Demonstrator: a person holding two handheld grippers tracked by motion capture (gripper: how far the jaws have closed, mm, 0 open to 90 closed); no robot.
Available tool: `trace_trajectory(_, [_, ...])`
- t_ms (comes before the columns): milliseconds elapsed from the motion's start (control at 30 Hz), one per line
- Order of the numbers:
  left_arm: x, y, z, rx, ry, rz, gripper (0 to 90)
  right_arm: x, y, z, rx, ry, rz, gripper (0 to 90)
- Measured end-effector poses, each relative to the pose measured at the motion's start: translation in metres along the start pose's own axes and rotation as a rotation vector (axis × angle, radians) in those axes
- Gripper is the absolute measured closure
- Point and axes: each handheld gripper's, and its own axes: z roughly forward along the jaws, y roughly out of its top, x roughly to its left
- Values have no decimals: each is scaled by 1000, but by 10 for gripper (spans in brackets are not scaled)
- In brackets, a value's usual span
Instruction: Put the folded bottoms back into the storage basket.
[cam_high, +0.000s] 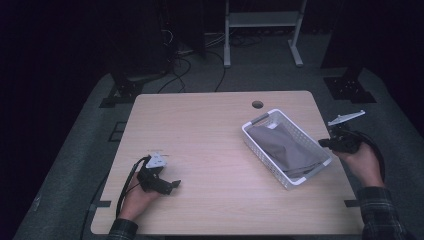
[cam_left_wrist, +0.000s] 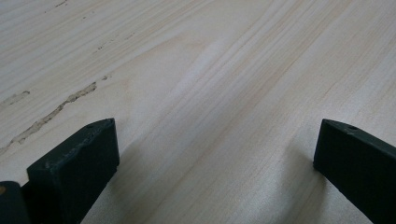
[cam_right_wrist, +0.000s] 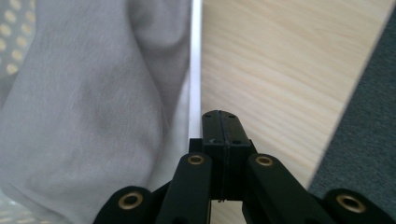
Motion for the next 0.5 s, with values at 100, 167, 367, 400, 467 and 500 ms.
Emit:
trace_trajectory(100, [0,0,0,0,0,0,0,11,0,1,-15,9,-24,897])
trace_trajectory(167, [0,0,0,1,0,0,0,18,1,0,-28,16,-31,896])
trace_trajectory(367, [0,0,0,1,2,-2,0,38,3,1,-51,38,-43,896])
trace_trajectory(400, [0,0,0,1,2,-2,0,41,3,1,-56,43,-42,896])
trace_trajectory(467, [-1,0,0,-2,2,-6,0,45,3,2,-60,49,-44,896])
trace_trajectory(500, [-1,0,0,-3,3,-6,0,48,2,3,-64,53,-48,897])
